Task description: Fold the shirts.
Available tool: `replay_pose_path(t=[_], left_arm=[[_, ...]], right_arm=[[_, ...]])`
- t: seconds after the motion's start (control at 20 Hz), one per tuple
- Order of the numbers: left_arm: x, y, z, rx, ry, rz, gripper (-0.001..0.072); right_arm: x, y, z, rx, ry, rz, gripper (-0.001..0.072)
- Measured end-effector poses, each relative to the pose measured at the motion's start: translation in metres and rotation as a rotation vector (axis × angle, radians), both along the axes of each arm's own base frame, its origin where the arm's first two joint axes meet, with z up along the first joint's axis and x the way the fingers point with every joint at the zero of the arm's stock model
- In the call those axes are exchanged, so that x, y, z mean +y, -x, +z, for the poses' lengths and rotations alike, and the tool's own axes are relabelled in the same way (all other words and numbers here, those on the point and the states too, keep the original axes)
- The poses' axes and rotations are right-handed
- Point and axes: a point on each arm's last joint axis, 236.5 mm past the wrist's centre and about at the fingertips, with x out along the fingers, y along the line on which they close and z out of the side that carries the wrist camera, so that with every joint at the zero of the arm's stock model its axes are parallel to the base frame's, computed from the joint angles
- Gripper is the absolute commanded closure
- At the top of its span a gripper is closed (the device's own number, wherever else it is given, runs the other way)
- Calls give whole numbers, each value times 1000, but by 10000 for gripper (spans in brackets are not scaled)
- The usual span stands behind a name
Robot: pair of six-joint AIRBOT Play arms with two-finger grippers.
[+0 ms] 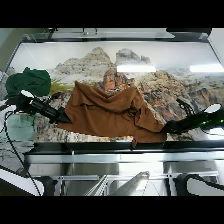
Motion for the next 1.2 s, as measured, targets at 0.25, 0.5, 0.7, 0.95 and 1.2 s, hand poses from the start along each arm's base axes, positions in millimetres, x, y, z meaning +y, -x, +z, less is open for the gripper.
replay_pose_path(t=[0.25,0.5,0.7,0.95,1.2], left_arm=[[0,1,1,5,3,-2,683],[-1,1,2,10,10,0,683],[-10,-7,24,-16,81,-4,683],[-39,-34,130,-200,335,15,693],[-50,-51,374,-781,787,149,686]], right_arm=[[-5,-1,0,22,25,-24,598],[-2,16,-1,86,11,-1,698],[15,0,24,47,-84,-20,698],[40,-32,106,-112,-247,14,698],[78,-59,331,-720,-490,82,695]])
